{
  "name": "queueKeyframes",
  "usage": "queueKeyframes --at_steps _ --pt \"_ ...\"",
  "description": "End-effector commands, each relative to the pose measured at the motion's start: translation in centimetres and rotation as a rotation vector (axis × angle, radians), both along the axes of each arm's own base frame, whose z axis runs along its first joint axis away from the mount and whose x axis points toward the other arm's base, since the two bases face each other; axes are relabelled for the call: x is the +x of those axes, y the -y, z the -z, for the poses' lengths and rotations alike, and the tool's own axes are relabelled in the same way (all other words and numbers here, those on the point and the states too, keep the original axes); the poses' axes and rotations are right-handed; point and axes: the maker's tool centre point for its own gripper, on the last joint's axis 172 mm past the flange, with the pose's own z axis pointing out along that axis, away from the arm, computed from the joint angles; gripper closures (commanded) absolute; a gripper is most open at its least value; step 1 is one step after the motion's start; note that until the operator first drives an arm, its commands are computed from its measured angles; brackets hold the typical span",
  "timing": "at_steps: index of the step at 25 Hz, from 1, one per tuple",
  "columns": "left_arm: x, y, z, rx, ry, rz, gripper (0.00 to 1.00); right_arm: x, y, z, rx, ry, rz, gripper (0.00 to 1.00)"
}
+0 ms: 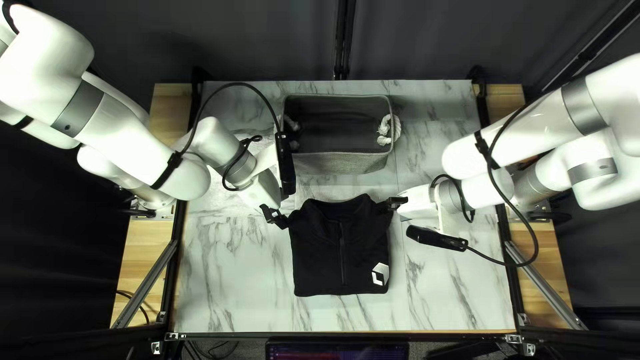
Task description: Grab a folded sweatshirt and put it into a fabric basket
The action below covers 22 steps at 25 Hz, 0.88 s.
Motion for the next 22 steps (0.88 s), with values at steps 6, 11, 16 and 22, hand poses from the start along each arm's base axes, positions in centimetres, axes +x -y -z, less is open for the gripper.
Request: queueKeyframes --at_steps 6,11,16,22 --pt "0.0 0.0 0.0 0.0 0.0 0.0 0.0 2.0 -0.5 1.8 -0.039 -0.01 -0.019 0.0" --pt "0.0 0.0 0.0 0.0 0.0 0.0 0.0 3.0 -0.3 2.2 -0.058 -0.015 -0.027 0.0" --pt "0.0 0.0 0.0 0.0 0.0 0.0 0.0 3.8 -0.8 2.2 -0.07 -0.022 -0.039 0.0" --pt "0.0 0.0 0.0 0.0 0.0 0.0 0.0 3.5 -0.8 3.0 -0.073 -0.04 -0.042 0.0"
